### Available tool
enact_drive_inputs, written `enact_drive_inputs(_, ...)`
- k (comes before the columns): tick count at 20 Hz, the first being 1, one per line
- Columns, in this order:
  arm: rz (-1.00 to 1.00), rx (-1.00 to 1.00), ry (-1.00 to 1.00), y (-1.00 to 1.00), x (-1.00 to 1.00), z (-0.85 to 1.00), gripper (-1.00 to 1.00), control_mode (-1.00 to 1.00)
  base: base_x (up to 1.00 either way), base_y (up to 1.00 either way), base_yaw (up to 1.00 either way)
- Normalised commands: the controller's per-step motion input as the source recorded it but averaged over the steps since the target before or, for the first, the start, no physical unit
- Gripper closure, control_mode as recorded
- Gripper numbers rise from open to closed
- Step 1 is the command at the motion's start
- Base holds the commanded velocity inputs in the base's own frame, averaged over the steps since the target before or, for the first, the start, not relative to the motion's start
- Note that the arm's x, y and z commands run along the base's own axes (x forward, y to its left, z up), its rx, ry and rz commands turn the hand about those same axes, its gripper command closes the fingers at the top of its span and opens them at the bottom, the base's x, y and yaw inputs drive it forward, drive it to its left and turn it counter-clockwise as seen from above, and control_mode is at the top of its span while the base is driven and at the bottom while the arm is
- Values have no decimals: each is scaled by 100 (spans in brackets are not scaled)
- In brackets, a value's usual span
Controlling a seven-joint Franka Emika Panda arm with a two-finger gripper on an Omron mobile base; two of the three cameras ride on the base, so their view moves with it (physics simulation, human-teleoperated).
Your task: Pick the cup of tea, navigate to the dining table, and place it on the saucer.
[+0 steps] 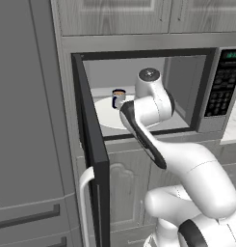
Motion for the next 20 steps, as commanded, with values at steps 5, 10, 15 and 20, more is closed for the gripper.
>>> enact_drive_inputs(5, -11, 3, -14, 4, 29, -3, -100, -100, 0, 0, 0)
enact_drive_inputs(10, -1, 3, -9, 0, 55, 0, -100, -100, 0, 0, 0)
enact_drive_inputs(15, 0, 3, -1, 3, 36, -4, -100, -100, 0, 0, 0)
enact_drive_inputs(20, 0, 1, 0, 21, 23, 2, -100, -100, 0, 0, 0)
